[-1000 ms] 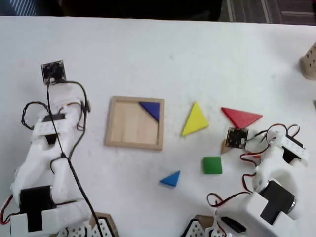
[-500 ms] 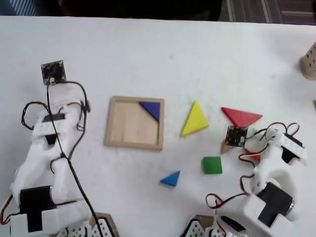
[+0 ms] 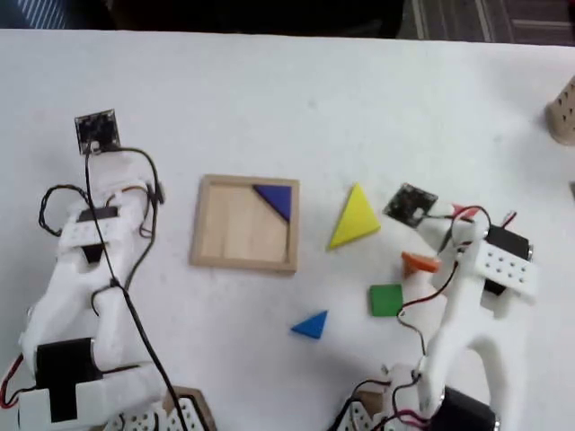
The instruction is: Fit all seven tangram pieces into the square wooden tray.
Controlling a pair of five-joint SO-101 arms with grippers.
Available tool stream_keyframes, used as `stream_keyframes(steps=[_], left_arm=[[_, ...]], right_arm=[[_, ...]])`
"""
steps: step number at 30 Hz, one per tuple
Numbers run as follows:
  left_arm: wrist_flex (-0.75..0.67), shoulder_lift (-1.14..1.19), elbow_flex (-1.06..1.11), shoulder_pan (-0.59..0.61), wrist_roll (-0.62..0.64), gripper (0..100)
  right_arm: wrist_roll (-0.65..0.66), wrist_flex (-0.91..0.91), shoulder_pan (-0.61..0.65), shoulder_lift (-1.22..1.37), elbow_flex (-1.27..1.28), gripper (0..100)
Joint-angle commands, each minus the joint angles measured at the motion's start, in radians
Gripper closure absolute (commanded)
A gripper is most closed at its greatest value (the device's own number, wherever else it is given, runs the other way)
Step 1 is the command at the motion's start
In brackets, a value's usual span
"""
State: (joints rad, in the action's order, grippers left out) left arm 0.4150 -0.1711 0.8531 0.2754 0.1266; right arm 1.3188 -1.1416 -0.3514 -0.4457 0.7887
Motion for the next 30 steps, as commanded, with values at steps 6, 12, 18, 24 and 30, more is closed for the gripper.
stream_keyframes(steps=[6,12,18,24,30], left_arm=[[-0.02,-0.004,-0.048,-0.015,-0.009,82],[-0.02,-0.004,-0.048,-0.015,-0.009,82],[-0.02,-0.004,-0.048,-0.015,-0.009,82],[-0.02,-0.004,-0.048,-0.015,-0.009,82],[-0.02,-0.004,-0.048,-0.016,-0.009,82]], right_arm=[[-0.061,-0.085,0.099,-0.022,0.061,94.9],[-0.061,-0.027,0.101,-0.021,0.13,89.1],[-0.06,-0.027,0.101,-0.03,0.173,76.5],[-0.06,-0.079,0.117,-0.031,0.169,85.1],[-0.06,-0.177,0.194,-0.031,0.167,96.0]])
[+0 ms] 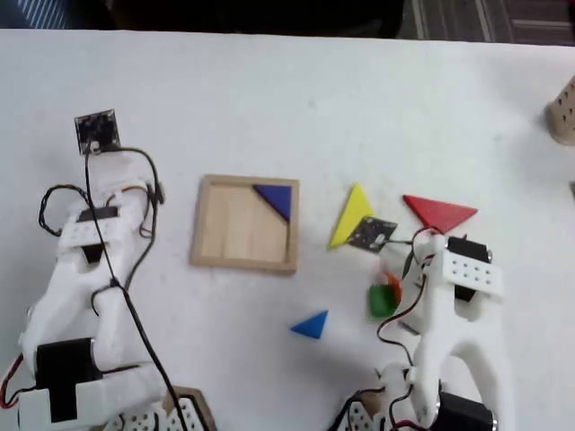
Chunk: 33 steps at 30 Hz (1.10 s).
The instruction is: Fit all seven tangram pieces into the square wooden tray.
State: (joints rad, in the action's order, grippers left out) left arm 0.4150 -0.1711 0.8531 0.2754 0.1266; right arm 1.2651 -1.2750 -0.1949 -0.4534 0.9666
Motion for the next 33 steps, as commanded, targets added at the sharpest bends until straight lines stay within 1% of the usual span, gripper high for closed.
stream_keyframes(steps=[1,4,10,12,16,17,19,22,26,30,33], left_arm=[[-0.02,-0.004,-0.048,-0.016,-0.009,82],[-0.02,-0.004,-0.048,-0.016,-0.009,82],[-0.02,-0.004,-0.048,-0.018,-0.009,82],[-0.02,-0.004,-0.048,-0.018,-0.009,82],[-0.02,-0.004,-0.048,-0.018,-0.009,82],[-0.02,-0.004,-0.048,-0.018,-0.009,82],[-0.02,-0.004,-0.048,-0.018,-0.009,82],[-0.02,-0.004,-0.048,-0.018,-0.009,82],[-0.02,-0.004,-0.048,-0.018,-0.009,82],[-0.02,-0.004,-0.048,-0.016,-0.009,82],[-0.02,-0.004,-0.048,-0.015,-0.009,82]], right_arm=[[-0.006,-0.051,0.047,-0.024,-0.017,95.9],[-0.008,-0.09,0.053,-0.024,-0.057,95.4],[-0.009,-0.209,0.05,-0.024,-0.155,82.6],[-0.014,-0.214,0.05,-0.024,-0.172,84.5],[-0.017,-0.211,0.053,-0.024,-0.181,97.2],[-0.025,-0.208,0.053,-0.024,-0.181,98.8],[-0.094,-0.171,0.048,-0.024,-0.183,96.7],[-0.31,-0.108,0.047,-0.024,-0.195,98.2],[-0.557,-0.11,0.047,-0.024,-0.245,98.1],[-0.701,-0.051,0.047,-0.024,-0.258,98.1],[-0.738,0.008,0.019,-0.015,-0.253,98.1]])
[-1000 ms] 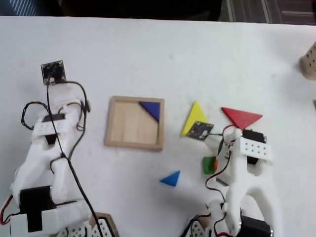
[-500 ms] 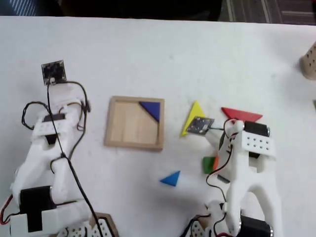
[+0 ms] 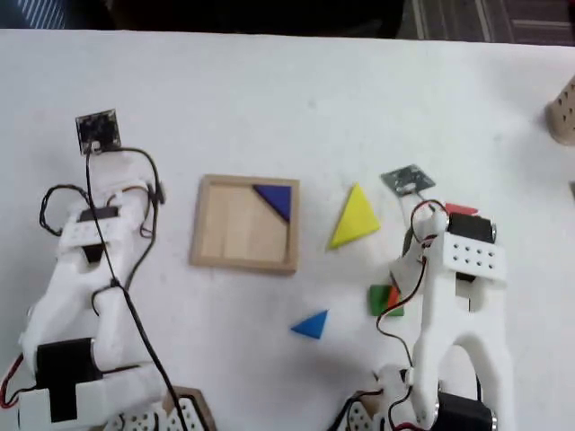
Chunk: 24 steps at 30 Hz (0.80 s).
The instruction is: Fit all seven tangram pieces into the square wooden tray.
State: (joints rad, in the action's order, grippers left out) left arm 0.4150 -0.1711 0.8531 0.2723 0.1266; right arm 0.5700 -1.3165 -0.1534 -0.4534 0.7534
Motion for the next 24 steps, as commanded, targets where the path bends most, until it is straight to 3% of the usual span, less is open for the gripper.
stream_keyframes(steps=[1,6,10,13,24], left_arm=[[-0.02,-0.004,-0.048,-0.012,-0.009,82],[-0.02,-0.004,-0.048,-0.013,-0.009,82],[-0.02,-0.004,-0.048,-0.015,-0.009,82],[-0.02,-0.004,-0.048,-0.016,-0.009,82],[-0.018,-0.005,-0.037,-0.012,-0.009,82]], right_arm=[[-0.043,0.064,-0.044,-0.016,-0.04,98.1],[0.009,0.127,-0.199,-0.013,-0.052,97.8],[0.049,0.2,-0.243,-0.012,0.014,97.9],[0.046,0.266,-0.185,-0.012,0.103,98.0],[-0.19,0.288,0.139,-0.013,0.15,98.0]])
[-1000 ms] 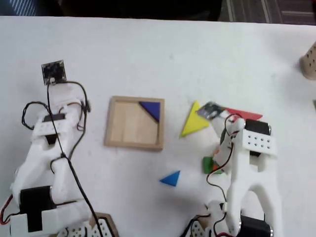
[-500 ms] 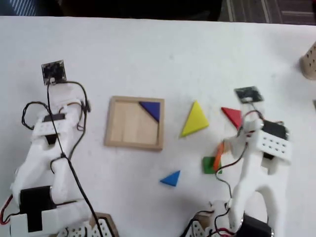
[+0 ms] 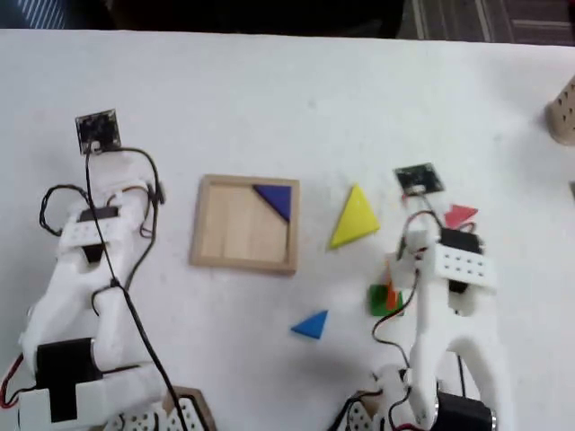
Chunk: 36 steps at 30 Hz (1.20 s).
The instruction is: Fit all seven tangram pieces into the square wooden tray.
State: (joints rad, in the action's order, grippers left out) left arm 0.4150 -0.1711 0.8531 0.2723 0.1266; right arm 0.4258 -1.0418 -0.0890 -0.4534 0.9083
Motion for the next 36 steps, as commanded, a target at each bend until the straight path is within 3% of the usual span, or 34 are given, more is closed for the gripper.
stream_keyframes(steps=[1,11,15,19,24,36], left_arm=[[-0.018,-0.005,-0.037,-0.012,-0.009,82],[-0.018,-0.005,-0.04,-0.013,-0.009,82],[-0.02,-0.005,-0.04,-0.013,-0.009,82],[-0.02,-0.005,-0.04,-0.012,-0.009,82],[-0.02,-0.005,-0.04,-0.015,-0.009,82],[-0.02,-0.005,-0.04,-0.012,-0.009,82]], right_arm=[[-0.052,0.013,0.088,-0.015,-0.005,98.0],[-0.051,-0.097,0.091,-0.024,-0.063,97.4],[-0.063,-0.107,0.179,-0.013,-0.06,85.3],[-0.244,-0.045,0.208,-0.015,-0.058,76.2],[-0.338,0.039,0.236,-0.012,-0.041,75.9],[-0.328,0.171,0.269,0.054,0.052,76.0]])
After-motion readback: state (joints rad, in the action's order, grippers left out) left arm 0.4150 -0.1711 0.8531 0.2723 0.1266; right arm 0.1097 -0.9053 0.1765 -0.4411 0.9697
